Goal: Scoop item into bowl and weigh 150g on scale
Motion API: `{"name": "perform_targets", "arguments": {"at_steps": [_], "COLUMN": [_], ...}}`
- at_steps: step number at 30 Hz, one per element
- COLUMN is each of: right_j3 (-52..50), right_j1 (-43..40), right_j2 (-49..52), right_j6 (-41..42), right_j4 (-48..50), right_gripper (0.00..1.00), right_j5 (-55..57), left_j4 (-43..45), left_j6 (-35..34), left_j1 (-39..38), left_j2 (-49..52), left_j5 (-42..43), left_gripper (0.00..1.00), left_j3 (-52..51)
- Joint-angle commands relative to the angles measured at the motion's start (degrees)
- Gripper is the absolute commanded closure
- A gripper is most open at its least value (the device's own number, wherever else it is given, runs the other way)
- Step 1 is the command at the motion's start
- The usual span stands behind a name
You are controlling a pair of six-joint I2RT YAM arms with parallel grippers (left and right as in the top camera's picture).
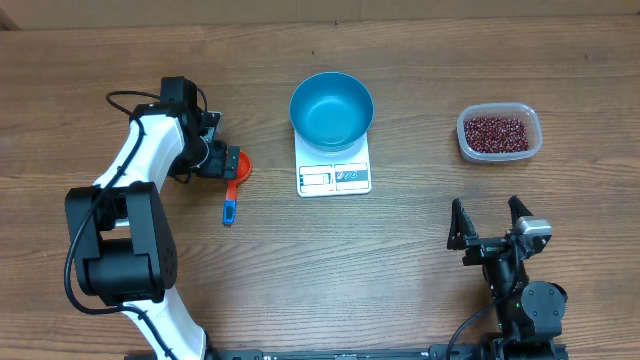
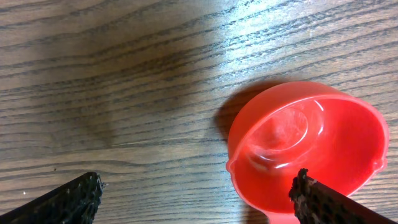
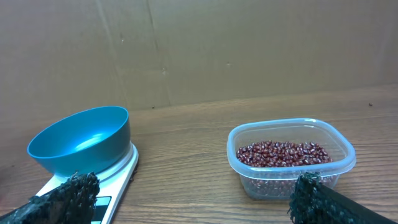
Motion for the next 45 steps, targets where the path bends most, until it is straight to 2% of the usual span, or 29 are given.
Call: {"name": "perform_targets", "arguments": {"at_steps": [1,4,12,26,45], "right_j3": [-0.6,-0.6,-0.6,-0.6,-0.6], "right_j1": [0.4,0.4,0.4,0.4,0.4], "right_j2": [-0.7,-0.7,-0.7,-0.7,-0.7], "right_j6": [0.2,0.2,0.2,0.2,0.2], "right_j4": [0.4,0.4,0.4,0.4,0.4], "right_gripper": [0.00,0.00,0.00,0.00,0.00], "right_j5": [0.3,0.3,0.3,0.3,0.3], "left_j4": [0.4,0.8,1.7,3.8,3.9], "left_j6": [1.3,1.3,1.3,1.3,1.0], "left_j1": [-0.2,-0.2,-0.2,-0.2,-0.2], "left_j2": [0.9,0.9,0.9,0.9,1.0], "left_j5": [-0.4,-0.4,-0.4,-0.4,-1.6], "left_gripper": [0.00,0.02,0.16,0.01,0.00], "left_j3": [0.7,0.7,0.7,-1.2,-1.9]}}
